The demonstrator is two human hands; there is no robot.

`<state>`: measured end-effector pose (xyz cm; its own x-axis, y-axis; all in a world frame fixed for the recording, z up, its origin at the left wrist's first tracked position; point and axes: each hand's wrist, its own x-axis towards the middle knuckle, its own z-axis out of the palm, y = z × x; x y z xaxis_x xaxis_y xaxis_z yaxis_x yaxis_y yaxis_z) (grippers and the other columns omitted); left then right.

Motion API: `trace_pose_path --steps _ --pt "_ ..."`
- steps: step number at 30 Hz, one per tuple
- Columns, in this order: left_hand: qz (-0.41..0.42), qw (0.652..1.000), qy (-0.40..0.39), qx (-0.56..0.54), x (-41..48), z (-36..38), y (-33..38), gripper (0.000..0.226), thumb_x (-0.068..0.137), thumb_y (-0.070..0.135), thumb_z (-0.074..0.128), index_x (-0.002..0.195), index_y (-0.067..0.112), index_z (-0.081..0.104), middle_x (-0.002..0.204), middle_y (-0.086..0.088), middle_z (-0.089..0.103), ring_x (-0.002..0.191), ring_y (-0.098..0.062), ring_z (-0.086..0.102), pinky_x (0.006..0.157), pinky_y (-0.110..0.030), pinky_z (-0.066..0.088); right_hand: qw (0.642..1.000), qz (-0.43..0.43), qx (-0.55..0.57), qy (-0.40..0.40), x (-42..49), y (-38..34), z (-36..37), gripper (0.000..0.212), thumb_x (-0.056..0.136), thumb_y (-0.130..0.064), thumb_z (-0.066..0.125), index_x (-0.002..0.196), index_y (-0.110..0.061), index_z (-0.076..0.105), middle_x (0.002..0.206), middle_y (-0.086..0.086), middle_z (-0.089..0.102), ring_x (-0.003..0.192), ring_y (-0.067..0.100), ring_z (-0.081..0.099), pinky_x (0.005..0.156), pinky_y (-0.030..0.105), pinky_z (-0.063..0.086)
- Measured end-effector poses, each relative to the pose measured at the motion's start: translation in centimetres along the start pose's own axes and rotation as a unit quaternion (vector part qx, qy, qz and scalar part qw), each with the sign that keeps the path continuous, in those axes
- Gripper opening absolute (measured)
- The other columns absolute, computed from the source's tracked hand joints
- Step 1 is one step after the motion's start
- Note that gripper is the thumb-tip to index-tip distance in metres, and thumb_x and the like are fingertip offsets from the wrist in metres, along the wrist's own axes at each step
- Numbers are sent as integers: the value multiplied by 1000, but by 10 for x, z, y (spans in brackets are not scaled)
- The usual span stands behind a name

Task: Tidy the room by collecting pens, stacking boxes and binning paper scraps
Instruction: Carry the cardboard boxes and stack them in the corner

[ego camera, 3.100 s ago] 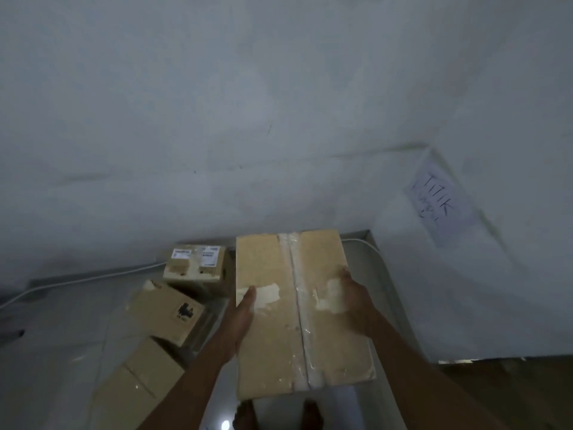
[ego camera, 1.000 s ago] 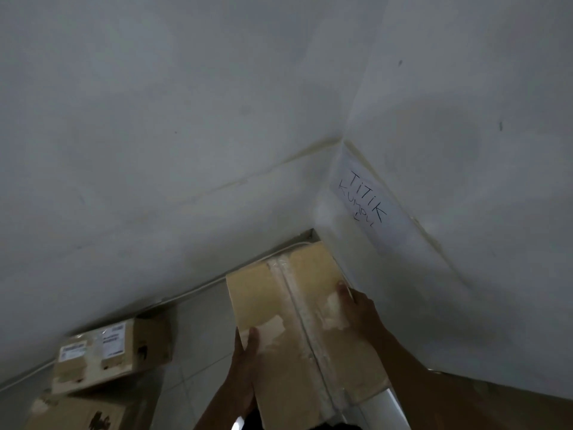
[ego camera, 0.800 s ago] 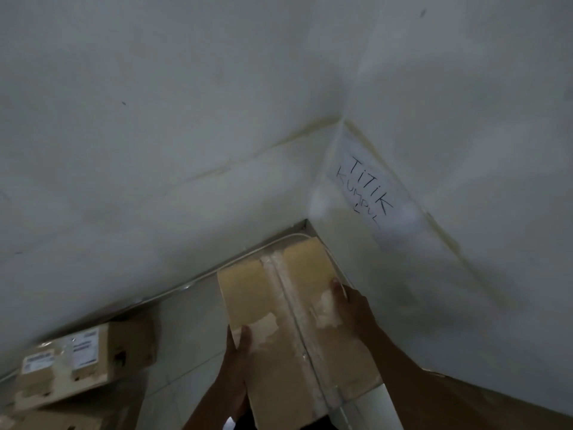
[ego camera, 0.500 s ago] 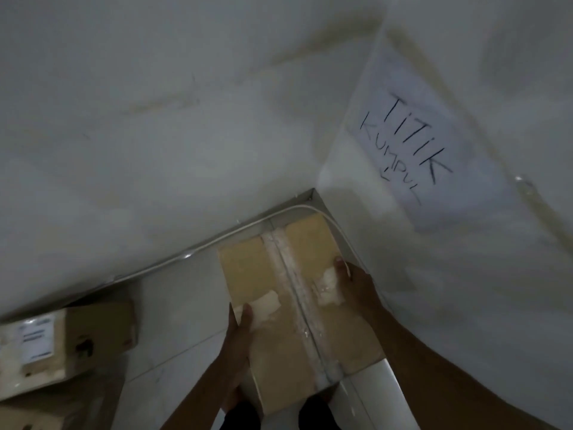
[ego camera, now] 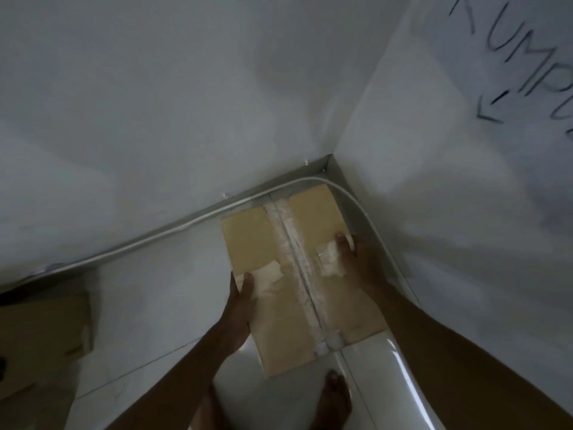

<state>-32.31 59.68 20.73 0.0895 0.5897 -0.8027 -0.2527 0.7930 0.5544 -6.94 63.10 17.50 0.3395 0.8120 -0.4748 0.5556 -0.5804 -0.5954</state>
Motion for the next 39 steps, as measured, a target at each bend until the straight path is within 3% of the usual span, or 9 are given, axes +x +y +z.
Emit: trace_pose_path --steps 5,8,11,16,21,25,28,32,39 --pt "-8 1000 -12 -10 49 -6 -16 45 99 41 35 144 32 30 136 -9 55 119 -33 59 90 -63 49 999 10 -3 -34 37 26 32 71 86 -66 47 133 -14 48 124 16 60 111 32 59 95 43 48" --pt "3 999 -34 -4 71 -9 -24 44 99 42 35 143 36 29 136 -8 55 118 -33 59 86 -63 51 997 50 6 -60 55 34 45 98 70 -84 44 140 -16 38 132 18 55 111 35 59 93 45 49" --pt "12 999 -33 -14 84 -10 -33 41 101 37 31 142 36 28 138 -11 52 121 -37 56 87 -70 46 993 52 -51 -92 69 45 58 95 79 -75 48 147 -13 24 143 17 44 125 35 50 96 41 44" --pt "14 1000 -17 0 99 -14 -46 41 103 37 26 144 32 26 141 -13 48 124 -39 53 86 -75 42 995 45 -27 -85 77 53 68 91 78 -68 57 143 -13 27 141 16 46 121 34 51 88 37 45" --pt "20 999 -27 -2 98 -12 -45 40 103 34 23 142 28 27 142 -18 44 125 -42 50 88 -75 41 987 155 -28 -3 36 57 67 95 70 -85 44 131 -12 40 124 14 58 107 32 59 76 36 43" --pt "26 999 -30 -9 98 -4 -38 45 99 40 28 142 27 26 143 -18 43 126 -42 49 90 -75 40 952 295 -8 84 -17 73 65 109 59 -94 43 126 -8 42 117 14 59 101 33 60 79 41 49" --pt "10 1000 -19 -9 103 4 -36 41 103 34 26 143 29 23 143 -17 43 126 -42 49 90 -75 39 904 392 120 119 -33 78 67 114 57 -87 55 132 -3 34 125 21 51 108 39 56 85 50 53" --pt "7 1000 -26 3 112 12 -30 44 102 32 28 144 28 20 144 -18 43 125 -44 49 89 -76 39 865 399 291 91 -24 70 65 94 72 -67 66 138 -10 31 130 24 47 107 41 58 64 50 59" --pt "-27 999 -26 31 120 32 -20 43 101 41 29 143 36 20 141 -13 45 117 -41 55 82 -85 31 860 389 321 77 -4 77 51 90 77 -61 64 142 -8 29 135 24 44 110 46 56 72 54 58"
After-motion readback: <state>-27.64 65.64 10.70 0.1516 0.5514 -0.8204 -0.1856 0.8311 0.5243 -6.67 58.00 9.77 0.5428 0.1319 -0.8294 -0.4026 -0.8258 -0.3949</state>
